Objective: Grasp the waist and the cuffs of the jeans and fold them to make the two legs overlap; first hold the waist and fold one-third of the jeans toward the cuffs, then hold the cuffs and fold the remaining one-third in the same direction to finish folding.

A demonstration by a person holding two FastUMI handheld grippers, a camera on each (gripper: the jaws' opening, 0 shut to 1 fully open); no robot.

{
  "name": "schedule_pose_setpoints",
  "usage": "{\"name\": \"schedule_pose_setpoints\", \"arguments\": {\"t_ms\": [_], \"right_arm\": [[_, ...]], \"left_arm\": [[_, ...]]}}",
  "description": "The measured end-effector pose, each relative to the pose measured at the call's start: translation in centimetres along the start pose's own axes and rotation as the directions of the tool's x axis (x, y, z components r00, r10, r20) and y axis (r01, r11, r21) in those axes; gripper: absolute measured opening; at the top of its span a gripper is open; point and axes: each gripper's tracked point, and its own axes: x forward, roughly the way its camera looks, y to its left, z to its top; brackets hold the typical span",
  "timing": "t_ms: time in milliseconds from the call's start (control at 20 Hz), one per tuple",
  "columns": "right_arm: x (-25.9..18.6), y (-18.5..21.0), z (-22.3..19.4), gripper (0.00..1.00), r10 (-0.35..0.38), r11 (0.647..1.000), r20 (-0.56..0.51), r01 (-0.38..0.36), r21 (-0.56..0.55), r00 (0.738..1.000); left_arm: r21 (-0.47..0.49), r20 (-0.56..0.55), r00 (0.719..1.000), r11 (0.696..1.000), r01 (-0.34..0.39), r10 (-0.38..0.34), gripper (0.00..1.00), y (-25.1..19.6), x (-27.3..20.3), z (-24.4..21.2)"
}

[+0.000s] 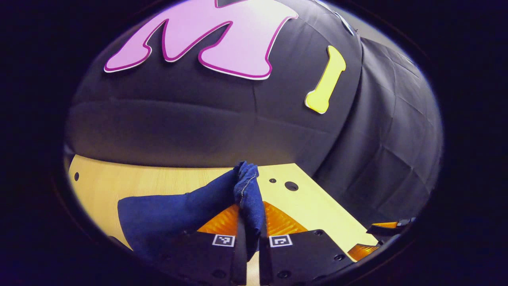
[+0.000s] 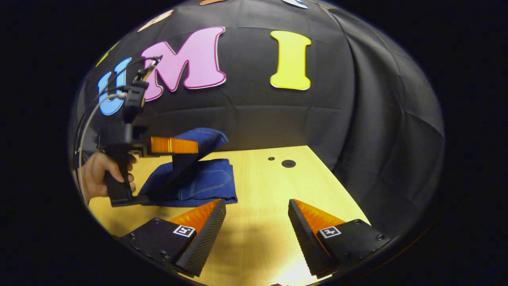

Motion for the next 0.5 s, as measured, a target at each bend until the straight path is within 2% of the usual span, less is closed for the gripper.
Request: {"name": "schedule_pose_setpoints", "arguments": {"t_ms": [50, 100, 150, 200, 300, 400, 500], "right_arm": [[-0.3, -0.4, -0.1, 0.96, -0.006, 1.0, -0.004, 0.006, 0.007, 1.0], [-0.8, -0.6, 0.1, 0.97, -0.008, 1.0, -0.005, 0.009, 0.013, 1.0], [-1.3, -0.5, 0.4, 0.98, -0.005, 1.0, -0.001, 0.005, 0.021, 1.0], [-1.8, -0.3, 0.9, 0.98, -0.001, 1.0, 0.008, 0.001, 0.031, 1.0], [-2.6, 0.2, 1.9, 0.98, 0.006, 0.999, 0.027, -0.007, 0.036, 1.0], [-3.9, 1.3, 3.1, 0.98, 0.024, 0.999, 0.041, -0.025, 0.029, 0.999], [-5.6, 2.9, 4.7, 0.97, 0.051, 0.998, 0.065, -0.053, 0.02, 0.997]], "left_arm": [[0.005, 0.004, 1.0, 1.0, -0.005, 0.005, 0.22, -0.1, -0.6, 0.1], [0.011, 0.017, 1.0, 1.0, 0.008, -0.008, 0.39, -0.9, -0.4, -0.4], [0.021, 0.037, 0.999, 0.999, 0.027, -0.028, 0.51, -1.6, -1.5, 0.2], [0.032, 0.061, 0.997, 0.999, 0.039, -0.041, 0.88, -1.9, -2.5, 0.7], [0.056, 0.117, 0.993, 0.998, 0.024, -0.031, 0.96, -1.3, -6.3, 2.5], [0.078, 0.193, 0.981, 0.997, -0.011, -0.004, 0.98, -0.2, -11.6, 4.6], [0.1, 0.292, 0.956, 0.992, -0.072, 0.04, 0.97, 1.2, -17.6, 6.9]]}}
